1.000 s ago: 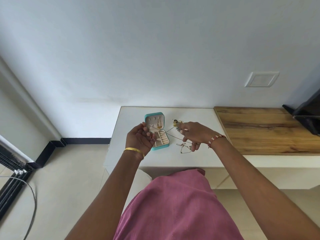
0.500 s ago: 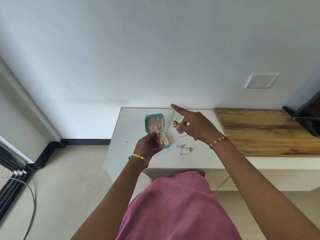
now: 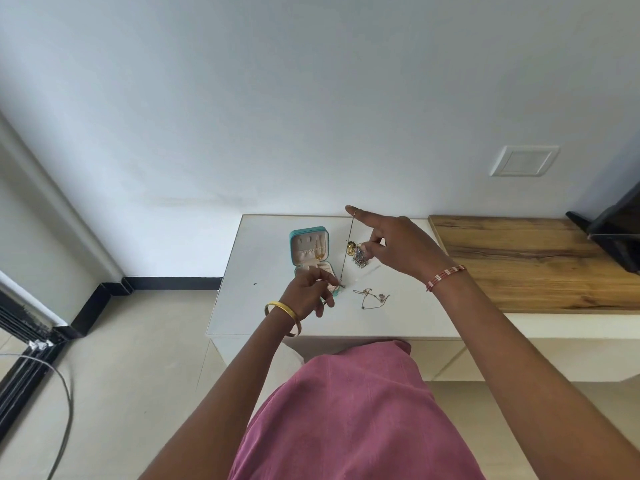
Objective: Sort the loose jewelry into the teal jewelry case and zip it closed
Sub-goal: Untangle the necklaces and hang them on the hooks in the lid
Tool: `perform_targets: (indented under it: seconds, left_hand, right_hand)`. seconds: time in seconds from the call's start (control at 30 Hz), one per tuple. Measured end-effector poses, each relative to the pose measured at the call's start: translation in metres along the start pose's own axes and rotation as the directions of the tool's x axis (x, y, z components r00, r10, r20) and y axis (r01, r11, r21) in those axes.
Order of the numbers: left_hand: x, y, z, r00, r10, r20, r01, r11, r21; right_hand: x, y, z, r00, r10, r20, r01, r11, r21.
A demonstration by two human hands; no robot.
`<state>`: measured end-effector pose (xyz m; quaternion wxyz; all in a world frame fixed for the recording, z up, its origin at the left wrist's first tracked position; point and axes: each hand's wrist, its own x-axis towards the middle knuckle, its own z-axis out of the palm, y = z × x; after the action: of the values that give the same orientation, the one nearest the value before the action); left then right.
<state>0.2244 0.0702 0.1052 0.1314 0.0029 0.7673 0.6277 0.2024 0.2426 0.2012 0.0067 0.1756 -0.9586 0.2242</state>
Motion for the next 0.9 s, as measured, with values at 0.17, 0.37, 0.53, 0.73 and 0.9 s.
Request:
perform_targets:
  seconds: [0.17,0.37,0.53,0.73,0.9]
  left_hand:
    - [-0.001,-0.006,0.005,0.996,0.083,0.012,-0.084,0.988,0.127]
    - [-0.006,-0.008,0.014,0.972,0.237,0.000,-0.221,0.907,0.359]
    - [-0.008,-0.007,0.019,0.966,0.253,0.059,-0.243,0.804,0.543]
    - [-0.014,0.001,0.025,0.983,0.159,0.094,-0.182,0.919,0.350]
    - [-0.019,0.013,0.025,0.986,0.101,0.134,-0.104,0.994,0.017]
  right_hand:
    - [-0.001,0.004,-0.004,1.000,0.013,0.010,-0.013,1.000,0.002]
    - [0.002,0.011,-0.002,0.999,0.043,0.013,-0.043,0.999,0.016]
    - [0.008,0.018,0.004,0.998,0.056,0.003,-0.056,0.998,0.036]
    - [0.012,0.031,0.015,0.992,0.112,0.052,-0.119,0.980,0.157]
    - [0.010,0.041,0.032,0.972,0.170,0.160,-0.219,0.900,0.376]
